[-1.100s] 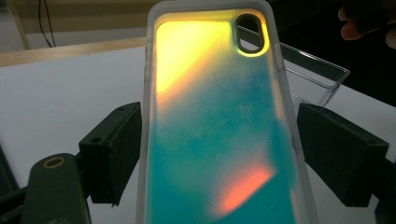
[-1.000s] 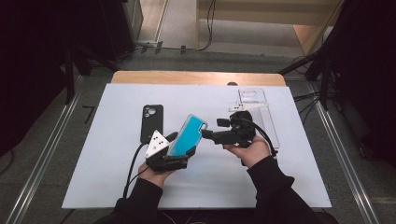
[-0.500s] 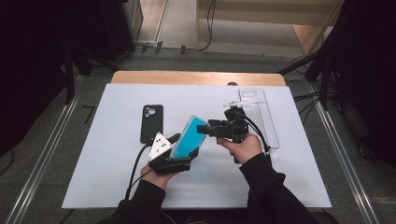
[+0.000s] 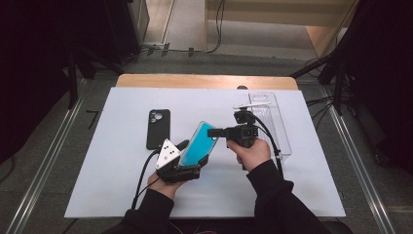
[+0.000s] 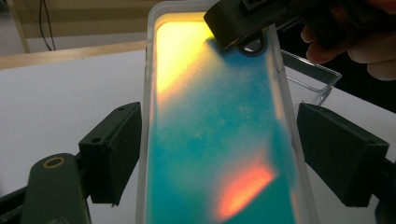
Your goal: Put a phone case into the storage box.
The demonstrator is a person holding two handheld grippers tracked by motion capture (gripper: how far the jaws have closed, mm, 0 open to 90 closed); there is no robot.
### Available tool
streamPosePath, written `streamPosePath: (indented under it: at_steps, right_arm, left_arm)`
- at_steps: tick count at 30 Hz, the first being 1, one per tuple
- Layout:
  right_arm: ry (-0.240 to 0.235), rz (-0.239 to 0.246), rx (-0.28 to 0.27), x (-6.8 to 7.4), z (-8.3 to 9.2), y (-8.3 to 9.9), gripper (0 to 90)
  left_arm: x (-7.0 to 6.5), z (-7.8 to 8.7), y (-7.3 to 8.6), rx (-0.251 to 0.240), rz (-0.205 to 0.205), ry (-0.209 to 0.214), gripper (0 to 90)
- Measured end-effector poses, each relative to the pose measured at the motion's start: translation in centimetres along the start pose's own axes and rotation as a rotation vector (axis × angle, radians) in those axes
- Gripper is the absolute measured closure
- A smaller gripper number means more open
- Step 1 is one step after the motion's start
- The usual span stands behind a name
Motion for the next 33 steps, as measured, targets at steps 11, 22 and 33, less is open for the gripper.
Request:
streamPosePath:
  at_steps: [11, 22, 33]
  right_arm:
    - [-0.031, -0.019, 0.010, 0.5, 0.5, -0.2, 76.2]
    - [-0.003, 0.026, 0.006, 0.9, 1.0, -0.2, 76.9]
    - [0.099, 0.154, -0.047, 0.3, 2.3, -0.7, 76.8]
  left_arm:
    - [-0.2, -0.1, -0.3, 0.020, -0.010, 0.011, 16.5]
    - [-0.2, -0.2, -0.8, 0.127, 0.001, 0.023, 13.9]
    - [0.3, 0.1, -1.1, 0.223, 0.038, 0.068, 14.1]
Point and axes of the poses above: each handheld gripper's, and its own axes: z roughly backward along the jaws, y roughly out of its underside, x roughly to its left, the point moved 5 cm from there along -z, roughly forward along the jaws, and after that the axes turned 4 degrees about -z, right-handed, at the moved point
